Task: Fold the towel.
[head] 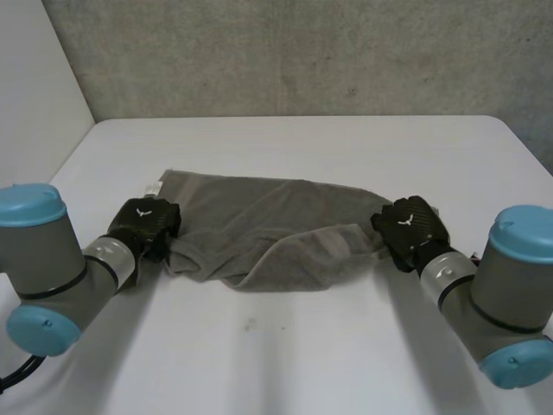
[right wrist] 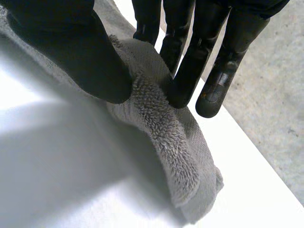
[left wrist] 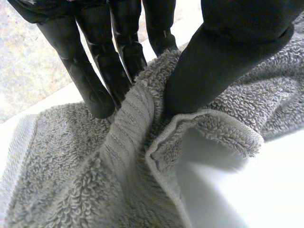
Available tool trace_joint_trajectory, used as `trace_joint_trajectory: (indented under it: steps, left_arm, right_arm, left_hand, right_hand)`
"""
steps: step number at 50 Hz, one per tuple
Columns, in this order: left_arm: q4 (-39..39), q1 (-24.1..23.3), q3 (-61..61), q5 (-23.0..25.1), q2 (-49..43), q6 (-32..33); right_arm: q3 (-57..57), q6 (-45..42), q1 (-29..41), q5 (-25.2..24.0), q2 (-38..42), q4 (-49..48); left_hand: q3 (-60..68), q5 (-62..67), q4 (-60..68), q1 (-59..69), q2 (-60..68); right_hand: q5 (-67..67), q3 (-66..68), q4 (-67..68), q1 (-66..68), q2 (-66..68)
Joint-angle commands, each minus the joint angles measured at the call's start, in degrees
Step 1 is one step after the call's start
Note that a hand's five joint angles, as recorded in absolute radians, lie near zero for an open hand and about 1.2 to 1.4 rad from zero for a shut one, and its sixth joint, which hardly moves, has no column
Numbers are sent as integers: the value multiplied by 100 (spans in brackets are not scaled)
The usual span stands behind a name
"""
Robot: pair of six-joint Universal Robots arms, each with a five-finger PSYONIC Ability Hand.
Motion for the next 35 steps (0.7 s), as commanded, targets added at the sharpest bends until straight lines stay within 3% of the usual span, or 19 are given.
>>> trace_joint_trajectory:
  steps: [1, 3, 8, 17, 23, 27, 35]
  left_arm:
    - [-25, 12, -287, 3, 611, 212]
    - [-25, 21, -305, 3, 717, 212]
    - [-25, 47, -349, 3, 982, 212]
    - [-52, 91, -621, 12, 1604, 221]
    - [-131, 179, -1033, 3, 2105, 221]
    - [-210, 214, -1280, 12, 2326, 221]
    - [-482, 469, -1799, 363, 2449, 318]
  right_arm:
    - [-67, 66, -206, 18, -450, 569]
    - [-67, 75, -206, 36, -485, 648]
    - [-67, 136, -311, 36, -590, 832]
    - [-419, 1244, -329, -17, -1083, 1369]
    - [-1333, 1885, -311, -597, -1092, 2441]
    - [-2200, 2157, -312, -1009, -567, 3152]
    - [-3397, 2395, -268, -1106, 532, 3592]
  left_hand:
    - [-1848, -1711, -1847, -1595, -1847]
    - [-2592, -2455, -2591, -2340, -2591]
    - [-3137, -3000, -3137, -2885, -3137]
    - [-3087, -2950, -3086, -2835, -3087]
    - [-2802, -2665, -2801, -2550, -2802]
    - [-2532, -2395, -2531, -2280, -2531]
    - [-1573, -1436, -1572, -1321, -1573]
  right_hand:
    - [-1117, -1228, -1231, 21, -1172]
    - [-2590, -2702, -2704, -1452, -2645]
    - [-3218, -3329, -3332, -2080, -3273]
    - [-3320, -3432, -3435, -2183, -3375]
    - [-3203, -3314, -3317, -2065, -3258]
    - [-3186, -3297, -3300, -2048, -3241]
    - [-3018, -3129, -3132, -1880, -3073]
